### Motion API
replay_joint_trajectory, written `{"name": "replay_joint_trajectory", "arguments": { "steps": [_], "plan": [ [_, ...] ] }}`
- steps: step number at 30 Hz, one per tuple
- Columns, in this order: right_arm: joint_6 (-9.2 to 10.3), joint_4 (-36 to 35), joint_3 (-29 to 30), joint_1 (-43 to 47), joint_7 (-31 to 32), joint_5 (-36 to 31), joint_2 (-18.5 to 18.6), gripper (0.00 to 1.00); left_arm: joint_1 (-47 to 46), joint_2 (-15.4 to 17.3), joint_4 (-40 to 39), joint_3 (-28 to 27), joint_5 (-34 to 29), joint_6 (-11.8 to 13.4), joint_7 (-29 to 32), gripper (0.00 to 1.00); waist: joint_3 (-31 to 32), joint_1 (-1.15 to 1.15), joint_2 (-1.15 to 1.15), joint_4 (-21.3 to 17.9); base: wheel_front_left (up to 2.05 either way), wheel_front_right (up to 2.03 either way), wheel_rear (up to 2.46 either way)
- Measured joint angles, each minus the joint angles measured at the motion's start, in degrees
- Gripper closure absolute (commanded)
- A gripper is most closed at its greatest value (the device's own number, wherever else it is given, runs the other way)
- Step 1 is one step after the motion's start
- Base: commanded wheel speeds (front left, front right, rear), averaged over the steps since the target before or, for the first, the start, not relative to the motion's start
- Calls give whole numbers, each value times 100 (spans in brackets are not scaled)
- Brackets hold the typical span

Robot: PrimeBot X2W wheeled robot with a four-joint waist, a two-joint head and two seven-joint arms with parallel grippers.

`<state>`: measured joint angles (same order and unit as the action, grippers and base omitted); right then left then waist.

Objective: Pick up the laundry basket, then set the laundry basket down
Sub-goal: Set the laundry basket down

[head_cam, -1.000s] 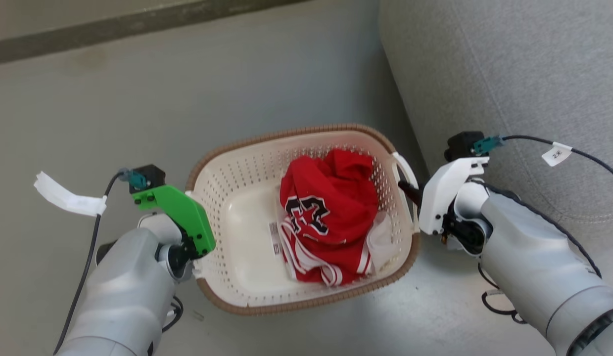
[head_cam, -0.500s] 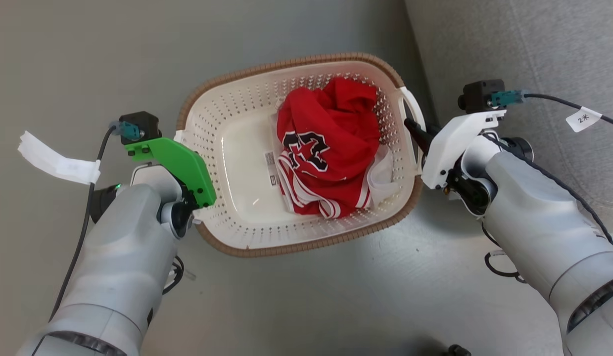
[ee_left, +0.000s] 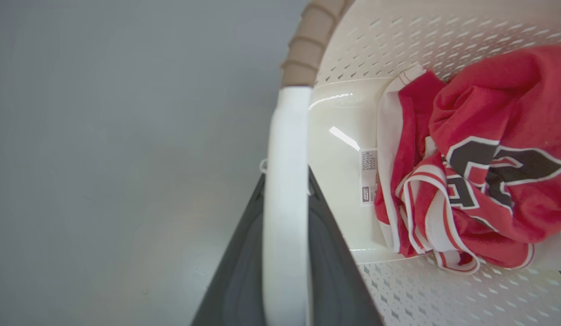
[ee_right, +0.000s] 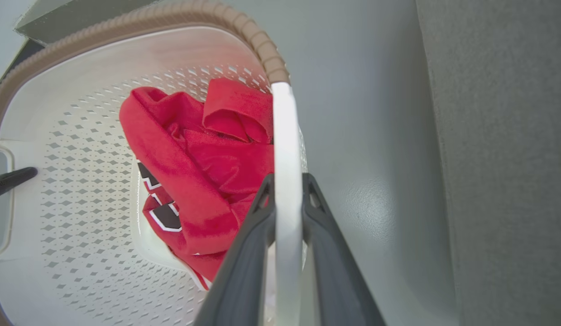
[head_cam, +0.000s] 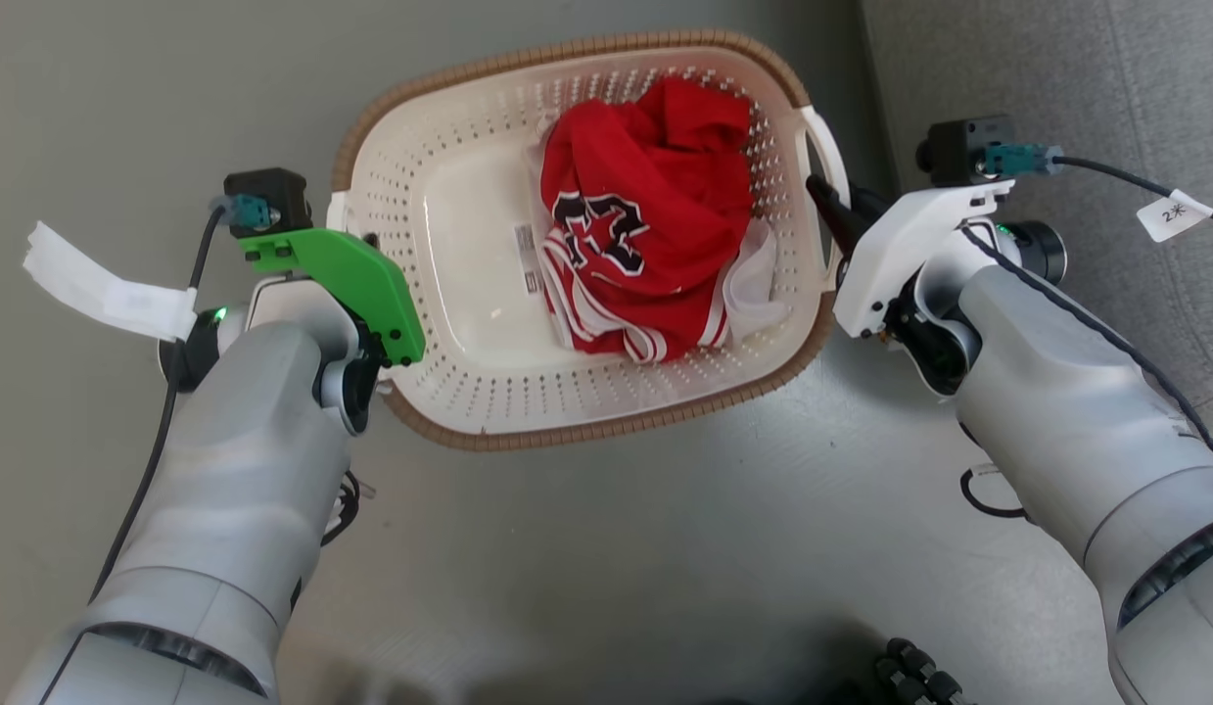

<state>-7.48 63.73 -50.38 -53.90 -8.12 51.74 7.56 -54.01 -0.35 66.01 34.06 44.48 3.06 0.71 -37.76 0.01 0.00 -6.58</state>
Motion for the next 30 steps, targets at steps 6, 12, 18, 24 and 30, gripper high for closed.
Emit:
{"name": "replay_joint_trajectory", "arguments": {
  "steps": [6, 12, 18, 24, 30],
  "plan": [
    [44, 73, 0, -122, -230, -49, -3, 100, -140, -8, 4, 37, -43, 9, -187, 100, -204, 0, 0, 7, 0, 0, 0],
    [48, 154, 2, -220, -353, -100, -21, 100, -263, -25, 30, 86, -196, 54, -421, 100, -434, 0, 0, 14, 0, 0, 0],
    [55, 200, 4, -313, -446, -187, -44, 100, -376, -24, 99, 120, -299, 89, -621, 100, -643, 0, 0, 15, 0, 0, 0],
    [56, 220, 4, -386, -499, -240, -83, 100, -447, -25, 218, 127, -342, 116, -758, 100, -858, 0, 0, 8, 0, 0, 0],
    [56, 261, 13, -437, -532, -243, -110, 100, -487, -37, 279, 127, -342, 132, -811, 100, -1026, 0, 0, 14, 0, 0, 0]
  ]
}}
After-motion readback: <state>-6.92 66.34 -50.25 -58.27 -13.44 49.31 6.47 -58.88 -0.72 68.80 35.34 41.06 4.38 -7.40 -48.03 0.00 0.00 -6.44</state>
